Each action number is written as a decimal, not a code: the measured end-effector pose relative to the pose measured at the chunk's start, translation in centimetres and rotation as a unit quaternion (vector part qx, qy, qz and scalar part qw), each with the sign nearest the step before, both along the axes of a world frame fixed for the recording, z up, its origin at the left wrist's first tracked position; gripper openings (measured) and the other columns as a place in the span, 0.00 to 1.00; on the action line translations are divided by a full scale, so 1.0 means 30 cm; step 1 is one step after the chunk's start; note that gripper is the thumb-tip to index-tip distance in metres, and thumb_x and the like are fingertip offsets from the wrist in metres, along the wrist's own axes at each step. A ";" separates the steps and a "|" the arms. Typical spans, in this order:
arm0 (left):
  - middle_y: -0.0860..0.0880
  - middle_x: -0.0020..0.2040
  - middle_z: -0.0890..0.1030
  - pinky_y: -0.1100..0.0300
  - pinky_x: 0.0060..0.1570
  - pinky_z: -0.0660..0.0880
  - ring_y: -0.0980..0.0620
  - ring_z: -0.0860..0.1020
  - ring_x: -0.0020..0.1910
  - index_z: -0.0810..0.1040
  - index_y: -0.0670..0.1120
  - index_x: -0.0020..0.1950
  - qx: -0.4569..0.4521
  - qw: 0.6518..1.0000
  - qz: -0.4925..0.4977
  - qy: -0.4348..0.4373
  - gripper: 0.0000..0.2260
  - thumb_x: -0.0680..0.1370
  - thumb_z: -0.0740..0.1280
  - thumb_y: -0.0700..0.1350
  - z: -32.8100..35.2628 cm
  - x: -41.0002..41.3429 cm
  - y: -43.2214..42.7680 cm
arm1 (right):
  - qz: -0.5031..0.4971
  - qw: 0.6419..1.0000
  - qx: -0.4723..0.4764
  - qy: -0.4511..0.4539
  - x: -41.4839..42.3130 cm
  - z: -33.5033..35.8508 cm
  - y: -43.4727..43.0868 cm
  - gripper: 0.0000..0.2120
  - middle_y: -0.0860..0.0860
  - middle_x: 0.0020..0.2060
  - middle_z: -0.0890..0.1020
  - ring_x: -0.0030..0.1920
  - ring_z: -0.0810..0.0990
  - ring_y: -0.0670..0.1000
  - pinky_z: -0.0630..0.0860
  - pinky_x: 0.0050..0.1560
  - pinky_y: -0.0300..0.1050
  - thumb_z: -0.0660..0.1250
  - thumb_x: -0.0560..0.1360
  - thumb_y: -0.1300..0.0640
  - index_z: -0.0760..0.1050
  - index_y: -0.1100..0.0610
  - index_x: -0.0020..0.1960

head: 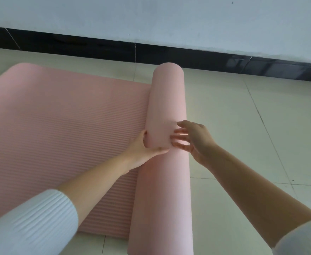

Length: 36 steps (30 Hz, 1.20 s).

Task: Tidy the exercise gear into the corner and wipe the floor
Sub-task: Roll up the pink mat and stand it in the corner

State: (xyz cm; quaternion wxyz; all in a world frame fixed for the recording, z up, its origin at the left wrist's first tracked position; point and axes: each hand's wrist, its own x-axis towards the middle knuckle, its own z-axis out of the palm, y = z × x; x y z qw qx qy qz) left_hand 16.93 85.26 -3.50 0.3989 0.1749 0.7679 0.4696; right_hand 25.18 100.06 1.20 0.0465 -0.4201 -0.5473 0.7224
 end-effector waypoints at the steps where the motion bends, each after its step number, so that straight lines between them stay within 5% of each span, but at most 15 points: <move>1: 0.58 0.60 0.74 0.58 0.58 0.73 0.58 0.75 0.57 0.67 0.59 0.66 0.001 1.000 0.004 0.004 0.33 0.64 0.77 0.57 -0.007 -0.008 -0.020 | -0.001 1.000 -0.026 0.010 -0.016 -0.001 -0.014 0.05 0.59 0.46 0.77 0.44 0.81 0.58 0.81 0.51 0.56 0.63 0.77 0.60 0.75 0.61 0.49; 3: 0.56 0.63 0.72 0.60 0.55 0.73 0.56 0.75 0.59 0.62 0.60 0.70 0.005 1.000 0.023 0.010 0.36 0.66 0.76 0.52 -0.017 -0.030 -0.056 | 0.012 1.000 0.019 -0.015 -0.050 -0.019 -0.032 0.06 0.59 0.40 0.75 0.37 0.77 0.57 0.80 0.45 0.53 0.63 0.76 0.62 0.75 0.65 0.46; 5: 0.52 0.64 0.67 0.62 0.53 0.71 0.52 0.72 0.61 0.56 0.62 0.74 -0.012 0.998 0.042 0.035 0.41 0.67 0.74 0.49 -0.023 -0.062 -0.092 | 0.050 0.982 0.170 -0.065 -0.082 -0.046 -0.042 0.10 0.56 0.36 0.74 0.35 0.72 0.54 0.74 0.41 0.48 0.62 0.74 0.61 0.77 0.69 0.46; 8: 0.50 0.66 0.62 0.72 0.46 0.67 0.56 0.69 0.58 0.56 0.67 0.73 -0.013 0.996 0.022 0.085 0.39 0.69 0.71 0.44 -0.027 -0.104 -0.146 | 0.126 0.916 0.362 -0.116 -0.118 -0.072 -0.076 0.12 0.51 0.49 0.75 0.49 0.72 0.52 0.72 0.52 0.47 0.61 0.75 0.56 0.82 0.52 0.53; 10: 0.50 0.67 0.63 0.79 0.42 0.67 0.62 0.70 0.48 0.60 0.65 0.72 -0.006 0.994 0.000 0.110 0.35 0.72 0.68 0.41 -0.027 -0.121 -0.178 | 0.150 0.905 0.385 -0.105 -0.145 -0.075 -0.115 0.12 0.50 0.55 0.72 0.57 0.68 0.50 0.69 0.60 0.48 0.61 0.76 0.54 0.81 0.46 0.54; 12: 0.51 0.65 0.64 0.80 0.48 0.65 0.62 0.71 0.49 0.66 0.62 0.70 -0.007 0.992 0.001 0.126 0.29 0.74 0.65 0.39 -0.027 -0.136 -0.206 | 0.147 0.916 0.366 -0.070 -0.177 -0.070 -0.155 0.11 0.50 0.58 0.73 0.61 0.70 0.52 0.70 0.63 0.49 0.62 0.76 0.53 0.81 0.47 0.54; 14: 0.51 0.63 0.67 0.70 0.59 0.64 0.57 0.70 0.58 0.72 0.58 0.68 -0.014 0.987 0.023 0.156 0.24 0.76 0.63 0.38 -0.029 -0.151 -0.237 | 0.140 0.925 0.351 -0.050 -0.206 -0.051 -0.187 0.13 0.49 0.57 0.75 0.59 0.72 0.51 0.71 0.59 0.47 0.62 0.76 0.52 0.80 0.49 0.58; 19: 0.54 0.46 0.77 0.62 0.50 0.68 0.59 0.73 0.45 0.80 0.49 0.46 -0.005 0.979 0.075 0.189 0.08 0.78 0.63 0.50 0.002 -0.200 -0.294 | 0.086 0.982 0.169 0.014 -0.285 -0.002 -0.221 0.09 0.52 0.50 0.81 0.53 0.79 0.51 0.76 0.54 0.50 0.63 0.77 0.52 0.80 0.53 0.50; 20: 0.56 0.45 0.77 0.59 0.50 0.70 0.56 0.74 0.47 0.78 0.48 0.45 0.006 0.979 0.058 0.196 0.12 0.76 0.64 0.56 0.006 -0.205 -0.297 | 0.076 0.989 0.122 0.023 -0.303 0.003 -0.229 0.10 0.53 0.49 0.81 0.51 0.80 0.51 0.76 0.53 0.49 0.62 0.77 0.52 0.79 0.55 0.50; 23: 0.53 0.69 0.69 0.50 0.68 0.66 0.52 0.66 0.69 0.63 0.51 0.73 -0.063 0.982 -0.018 0.176 0.43 0.65 0.65 0.72 -0.001 -0.214 -0.312 | 0.054 0.997 -0.001 0.049 -0.351 0.001 -0.261 0.15 0.58 0.48 0.81 0.48 0.81 0.53 0.78 0.49 0.49 0.61 0.77 0.51 0.77 0.62 0.54; 26: 0.53 0.73 0.63 0.50 0.69 0.64 0.53 0.64 0.71 0.51 0.55 0.77 -0.081 0.987 -0.027 0.139 0.51 0.60 0.71 0.67 -0.020 -0.242 -0.351 | 0.032 0.991 -0.081 0.097 -0.387 -0.005 -0.297 0.14 0.58 0.46 0.80 0.45 0.81 0.55 0.79 0.45 0.48 0.61 0.77 0.54 0.76 0.63 0.54; 29: 0.56 0.65 0.73 0.52 0.63 0.72 0.56 0.73 0.62 0.58 0.57 0.74 -0.039 0.994 0.010 0.102 0.43 0.62 0.71 0.58 -0.024 -0.300 -0.424 | 0.048 0.994 0.084 0.059 -0.413 -0.016 -0.324 0.08 0.56 0.44 0.79 0.41 0.79 0.53 0.76 0.40 0.42 0.62 0.76 0.60 0.78 0.61 0.49; 32: 0.57 0.68 0.67 0.56 0.68 0.64 0.59 0.66 0.67 0.55 0.67 0.73 -0.032 0.989 0.040 0.136 0.39 0.66 0.69 0.52 -0.017 -0.338 -0.501 | 0.143 0.923 0.355 -0.052 -0.416 -0.054 -0.359 0.10 0.50 0.48 0.77 0.48 0.76 0.49 0.72 0.44 0.41 0.62 0.76 0.60 0.79 0.55 0.54; 34: 0.57 0.66 0.65 0.63 0.64 0.59 0.61 0.64 0.65 0.58 0.66 0.73 -0.029 0.985 0.030 0.167 0.35 0.71 0.67 0.44 -0.007 -0.356 -0.543 | 0.199 0.870 0.440 -0.098 -0.416 -0.076 -0.400 0.12 0.48 0.53 0.73 0.56 0.70 0.48 0.64 0.52 0.45 0.61 0.76 0.56 0.79 0.49 0.56; 36: 0.57 0.66 0.67 0.67 0.60 0.61 0.61 0.67 0.61 0.64 0.62 0.71 -0.047 0.980 0.031 0.190 0.31 0.72 0.66 0.41 0.010 -0.384 -0.578 | 0.211 0.863 0.450 -0.084 -0.433 -0.078 -0.447 0.12 0.45 0.53 0.70 0.57 0.65 0.46 0.58 0.54 0.47 0.60 0.76 0.53 0.78 0.44 0.56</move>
